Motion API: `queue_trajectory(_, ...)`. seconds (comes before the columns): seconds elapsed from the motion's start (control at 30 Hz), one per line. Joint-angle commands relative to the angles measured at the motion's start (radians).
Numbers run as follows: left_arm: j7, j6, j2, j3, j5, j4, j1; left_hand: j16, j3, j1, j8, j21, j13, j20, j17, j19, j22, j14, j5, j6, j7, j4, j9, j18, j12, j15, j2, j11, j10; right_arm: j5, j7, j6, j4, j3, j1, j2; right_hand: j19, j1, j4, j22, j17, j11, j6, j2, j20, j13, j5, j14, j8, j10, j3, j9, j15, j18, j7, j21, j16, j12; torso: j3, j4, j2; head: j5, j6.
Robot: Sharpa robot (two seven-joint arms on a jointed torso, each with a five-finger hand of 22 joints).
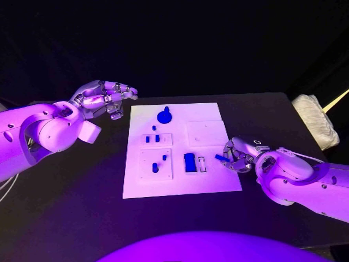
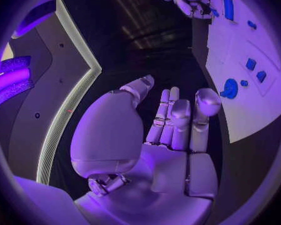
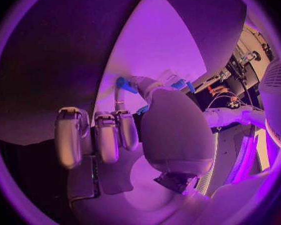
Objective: Assemble the parts on the task board
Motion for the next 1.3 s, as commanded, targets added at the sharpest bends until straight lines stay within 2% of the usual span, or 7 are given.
queue_trajectory(0.03, 0.003, 0.014, 0.001, 0.0, 0.007, 0.003, 0.0, 0.003, -0.001, 0.009, 0.004, -0.004, -0.002, 0.001, 0.001, -0.002, 0.001, -0.003, -0.002, -0.005, 0.0, 0.009, 0.001, -0.016, -0.004, 0.0, 0.004, 0.001, -0.003, -0.025, -0.03, 0.12, -0.011, -0.017, -0.02, 0.01, 0.075, -0.003, -0.001, 0.229, 0.263, 0.005, -0.007, -0.009, 0.008, 0.197, 0.005, 0.102, -0.003, 0.033, 0.006, -0.294, 0.008, 0.003, -0.002, -0.003, 0.006, -0.003, 0.0006, -0.001, 0.001, 0.002, 0.0)
queue_trajectory(0.3, 0.003, 0.015, 0.001, 0.0, 0.007, 0.003, 0.0, 0.003, -0.001, 0.009, 0.004, -0.004, -0.002, 0.001, 0.001, -0.002, 0.001, -0.003, -0.002, -0.005, 0.0, 0.009, 0.001, -0.016, -0.004, 0.0, 0.004, 0.001, -0.003, 0.008, -0.028, 0.098, -0.005, -0.017, -0.019, 0.013, 0.081, 0.013, -0.067, 0.235, 0.263, -0.006, 0.035, 0.04, 0.003, 0.207, 0.082, 0.102, 0.017, 0.046, 0.122, -0.276, -0.001, -0.001, -0.013, 0.02, 0.006, 0.017, 0.0013, -0.0007, 0.002, 0.003, -0.001)
queue_trajectory(0.6, 0.002, 0.016, 0.001, 0.0, 0.006, 0.002, 0.0, 0.003, -0.001, 0.01, 0.004, -0.004, -0.002, 0.001, 0.001, -0.002, 0.001, -0.003, -0.002, -0.005, 0.0, 0.01, 0.001, -0.016, -0.004, -0.001, 0.005, 0.001, -0.002, 0.158, -0.011, -0.016, 0.045, -0.015, -0.007, -0.005, 0.09, -0.067, -0.094, 0.246, 0.263, -0.022, 0.062, 0.043, -0.008, 0.222, 0.109, 0.102, 0.048, 0.066, 0.147, -0.246, -0.014, -0.009, -0.034, 0.064, 0.006, 0.044, 0.0011, -0.0026, 0.0, 0.002, -0.004)
queue_trajectory(0.87, 0.002, 0.017, 0.003, 0.0, 0.006, 0.0, 0.0, 0.004, -0.001, 0.011, 0.004, -0.003, -0.002, 0.001, 0.002, -0.002, 0.002, -0.003, -0.002, -0.005, 0.0, 0.01, 0.001, -0.017, -0.003, -0.001, 0.006, 0.001, -0.002, 0.238, -0.001, -0.08, 0.105, -0.012, 0.035, -0.016, 0.091, -0.113, -0.094, 0.246, 0.263, -0.029, 0.066, 0.032, -0.013, 0.223, 0.087, 0.102, 0.057, 0.068, 0.136, -0.235, -0.02, -0.009, -0.042, 0.067, 0.006, 0.046, -0.0007, -0.0006, 0.0, -0.004, -0.002)
queue_trajectory(0.93, 0.001, 0.017, 0.002, 0.0, 0.006, 0.001, 0.0, 0.004, -0.001, 0.011, 0.004, -0.003, -0.002, 0.001, 0.002, -0.002, 0.002, -0.003, -0.002, -0.005, 0.0, 0.01, 0.001, -0.017, -0.003, -0.001, 0.006, 0.001, -0.002, 0.265, -0.002, -0.079, 0.116, -0.012, 0.04, -0.015, 0.091, -0.134, -0.089, 0.247, 0.263, -0.03, 0.067, 0.027, -0.015, 0.224, 0.101, 0.102, 0.06, 0.069, 0.124, -0.232, -0.021, -0.009, -0.043, 0.067, 0.006, 0.047, -0.0007, 0.0002, 0.001, -0.004, -0.003)
queue_trajectory(1.23, -0.002, 0.017, 0.0, 0.0, 0.005, 0.003, 0.0, 0.004, -0.001, 0.011, 0.004, -0.003, -0.002, 0.001, 0.002, -0.002, 0.002, -0.003, -0.002, -0.005, 0.0, 0.01, 0.001, -0.017, -0.003, -0.001, 0.006, 0.001, -0.002, 0.327, -0.014, -0.045, 0.12, -0.012, 0.045, 0.01, 0.09, -0.192, -0.06, 0.245, 0.263, -0.031, 0.065, 0.018, -0.016, 0.224, 0.044, 0.102, 0.058, 0.069, 0.078, -0.229, -0.022, -0.009, -0.045, 0.063, 0.006, 0.045, -0.0023, -0.0022, 0.0, -0.004, -0.006)
queue_trajectory(1.3, -0.003, 0.018, 0.0, 0.0, 0.005, 0.003, 0.0, 0.004, -0.001, 0.011, 0.004, -0.003, -0.002, 0.001, 0.002, -0.002, 0.002, -0.003, -0.002, -0.005, 0.0, 0.01, 0.001, -0.017, -0.003, -0.001, 0.006, 0.001, -0.002, 0.332, -0.017, -0.043, 0.116, -0.013, 0.044, 0.017, 0.09, -0.198, -0.055, 0.245, 0.263, -0.03, 0.065, 0.019, -0.016, 0.224, 0.039, 0.102, 0.058, 0.069, 0.074, -0.229, -0.022, -0.008, -0.044, 0.062, 0.006, 0.045, -0.0011, -0.002, 0.001, -0.004, -0.006)
